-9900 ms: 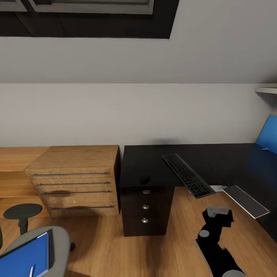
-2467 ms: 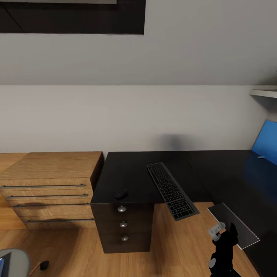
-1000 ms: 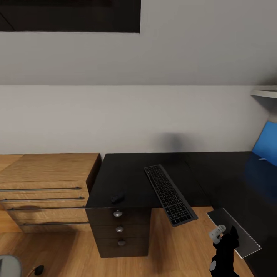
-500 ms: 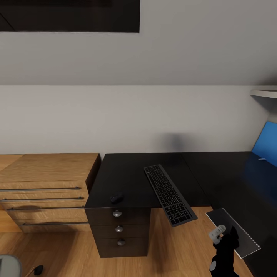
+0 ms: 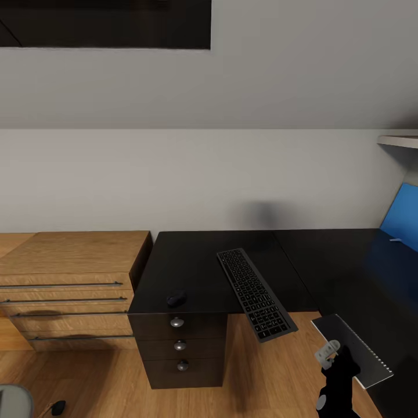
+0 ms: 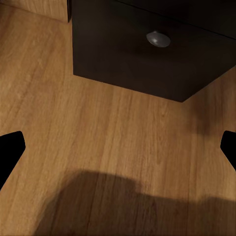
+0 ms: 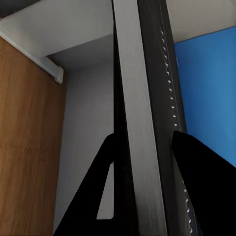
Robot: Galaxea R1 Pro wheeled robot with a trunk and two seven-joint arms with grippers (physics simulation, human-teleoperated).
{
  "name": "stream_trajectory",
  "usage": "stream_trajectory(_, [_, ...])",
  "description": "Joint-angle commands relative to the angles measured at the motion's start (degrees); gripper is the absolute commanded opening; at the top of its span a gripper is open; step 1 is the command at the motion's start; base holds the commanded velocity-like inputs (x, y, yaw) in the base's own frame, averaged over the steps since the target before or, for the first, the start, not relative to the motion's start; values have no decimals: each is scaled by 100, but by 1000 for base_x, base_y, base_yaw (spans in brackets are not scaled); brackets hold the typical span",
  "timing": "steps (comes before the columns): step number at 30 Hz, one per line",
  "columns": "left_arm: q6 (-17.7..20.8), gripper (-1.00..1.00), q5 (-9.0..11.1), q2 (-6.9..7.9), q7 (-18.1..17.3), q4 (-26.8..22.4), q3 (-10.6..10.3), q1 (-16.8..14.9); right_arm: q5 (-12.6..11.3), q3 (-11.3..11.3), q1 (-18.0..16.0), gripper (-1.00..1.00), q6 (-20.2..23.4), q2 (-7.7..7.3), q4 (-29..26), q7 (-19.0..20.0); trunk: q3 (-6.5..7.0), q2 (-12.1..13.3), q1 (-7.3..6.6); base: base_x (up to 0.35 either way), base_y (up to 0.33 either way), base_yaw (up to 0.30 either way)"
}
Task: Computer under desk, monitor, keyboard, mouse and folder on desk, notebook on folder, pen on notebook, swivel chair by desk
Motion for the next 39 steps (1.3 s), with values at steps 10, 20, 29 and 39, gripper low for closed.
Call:
stream_trajectory(10, [-14, 100, 62, -1, -46, 10, -19, -2, 2, -4, -2, -100, 37, 6, -1, -16, -6, -3, 0, 0, 0, 0])
stream_trajectory(20, [-6, 100, 62, -1, -44, 10, -19, -4, 8, -3, -2, -100, 33, 15, -6, -33, -6, -3, 0, 0, 0, 0])
stream_trajectory(29, [-13, 100, 62, -3, -43, 10, -19, -4, 12, 5, -2, -100, 24, 16, -36, -73, -6, -3, 0, 0, 0, 0])
stream_trajectory(39, [-7, 100, 62, -5, -47, 10, -19, -4, 17, 15, -2, -100, 2, 24, -76, -162, -6, -3, 0, 0, 0, 0])
